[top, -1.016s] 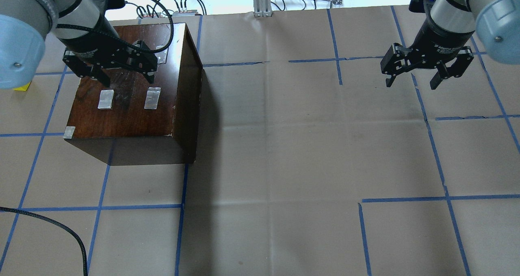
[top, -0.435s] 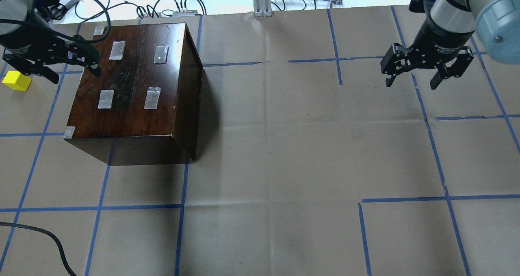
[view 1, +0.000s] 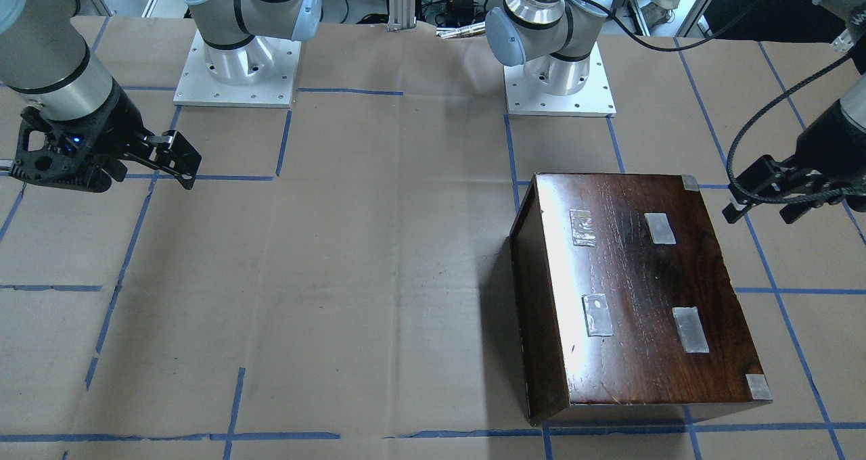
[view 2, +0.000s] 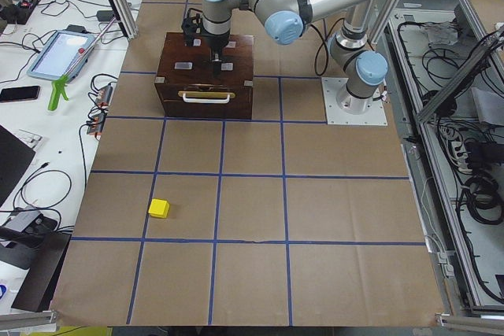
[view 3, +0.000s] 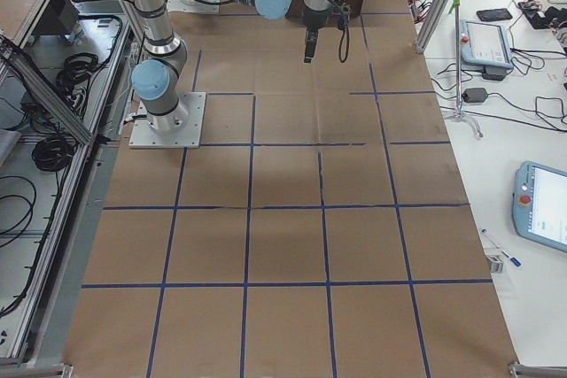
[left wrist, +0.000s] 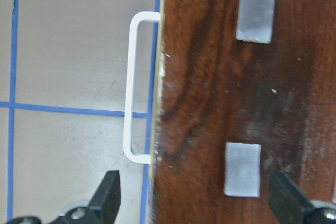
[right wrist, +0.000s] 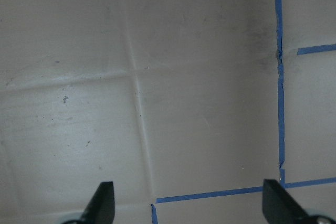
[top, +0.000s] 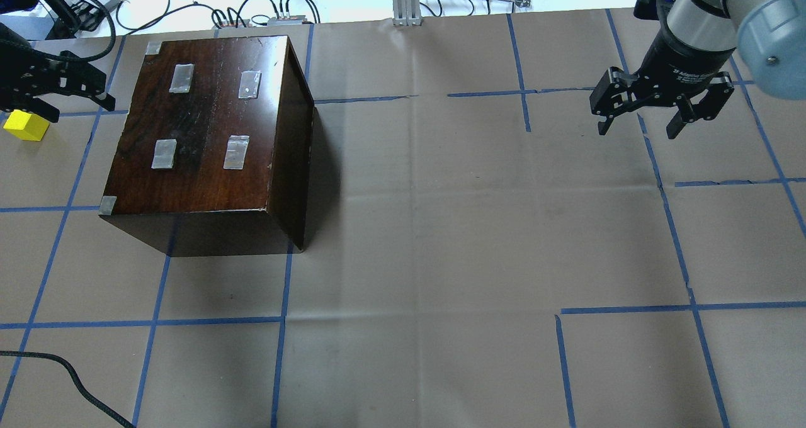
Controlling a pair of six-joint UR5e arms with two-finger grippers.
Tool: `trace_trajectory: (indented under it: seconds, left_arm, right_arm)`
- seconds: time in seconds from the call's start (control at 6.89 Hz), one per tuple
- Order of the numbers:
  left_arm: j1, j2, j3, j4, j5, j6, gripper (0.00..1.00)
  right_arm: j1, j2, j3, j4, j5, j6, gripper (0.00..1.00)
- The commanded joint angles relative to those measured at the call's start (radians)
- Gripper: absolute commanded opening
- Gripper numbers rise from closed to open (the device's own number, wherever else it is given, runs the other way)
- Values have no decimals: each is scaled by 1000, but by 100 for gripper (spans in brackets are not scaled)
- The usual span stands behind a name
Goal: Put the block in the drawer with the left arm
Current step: 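Move the left gripper down to the white drawer handle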
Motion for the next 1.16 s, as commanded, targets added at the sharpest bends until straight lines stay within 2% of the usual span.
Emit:
trace_trajectory:
  seconds: [0.0, 0.29, 0.44, 1.02]
  left_arm:
    - [92, -76, 52, -44, -76, 147, 99]
    - [142, -116, 73, -120, -137, 231, 99]
    - [143, -122, 69, -133, -139, 240, 99]
    - [132, -191, 69, -114, -142, 243, 99]
  right_arm:
    - [0, 0, 0, 0, 0, -1, 100]
    - [0, -1, 0, 0, 0, -1, 100]
    - [0, -1, 0, 0, 0, -1, 100]
    - [0, -1, 0, 0, 0, 1, 100]
